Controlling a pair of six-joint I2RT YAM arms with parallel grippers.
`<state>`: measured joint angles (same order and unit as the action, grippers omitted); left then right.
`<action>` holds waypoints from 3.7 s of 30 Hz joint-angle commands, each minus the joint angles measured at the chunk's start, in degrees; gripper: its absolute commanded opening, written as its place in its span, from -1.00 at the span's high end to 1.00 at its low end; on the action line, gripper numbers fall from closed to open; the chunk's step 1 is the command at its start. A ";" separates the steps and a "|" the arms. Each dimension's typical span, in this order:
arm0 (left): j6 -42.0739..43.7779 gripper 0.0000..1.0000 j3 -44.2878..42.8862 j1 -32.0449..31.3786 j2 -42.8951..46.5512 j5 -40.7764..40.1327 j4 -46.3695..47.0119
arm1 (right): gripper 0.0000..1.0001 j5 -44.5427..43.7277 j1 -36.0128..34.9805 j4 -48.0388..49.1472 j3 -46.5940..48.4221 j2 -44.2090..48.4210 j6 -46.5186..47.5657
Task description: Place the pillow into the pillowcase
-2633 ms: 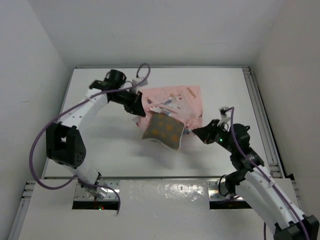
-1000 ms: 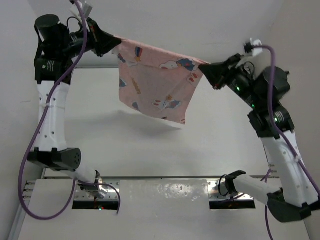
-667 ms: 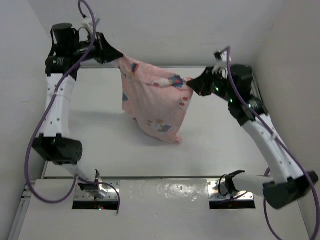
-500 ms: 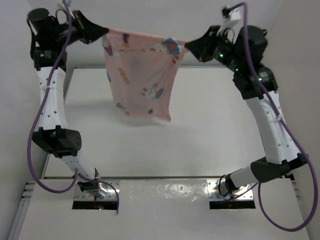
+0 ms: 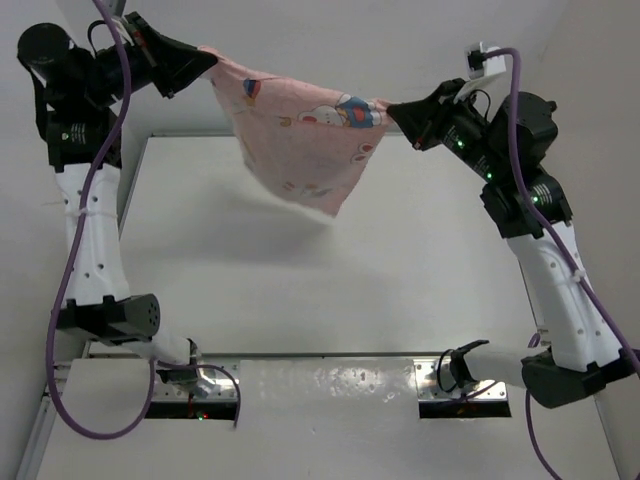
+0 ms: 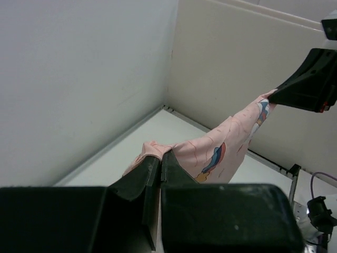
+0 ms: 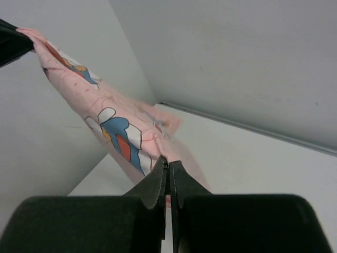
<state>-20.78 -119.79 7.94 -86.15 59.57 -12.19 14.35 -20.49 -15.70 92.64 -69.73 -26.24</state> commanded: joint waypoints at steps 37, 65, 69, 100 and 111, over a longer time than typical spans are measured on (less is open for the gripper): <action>33.11 1.00 12.52 -5.57 -10.37 1.61 -19.88 | 1.00 -3.19 13.38 21.22 -13.47 -4.07 -7.07; 97.41 1.00 58.87 27.65 9.68 -35.04 -63.31 | -0.64 -12.44 -25.65 26.61 -33.86 -33.51 -13.55; 98.38 0.68 62.03 28.09 8.63 -36.10 -62.96 | -0.74 -8.73 -27.67 28.26 -30.15 -41.17 -17.88; 76.69 -0.09 53.26 9.92 3.01 -29.33 -46.56 | -0.14 -6.11 2.01 13.21 -52.34 -13.23 -7.97; 50.57 -0.87 46.32 15.17 -11.22 -33.10 -20.17 | -0.84 -17.68 -4.63 2.43 -57.47 -1.81 -9.16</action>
<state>37.78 -70.94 21.96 -93.30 28.03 -42.37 0.54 -21.32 -7.97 40.64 -70.78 -32.99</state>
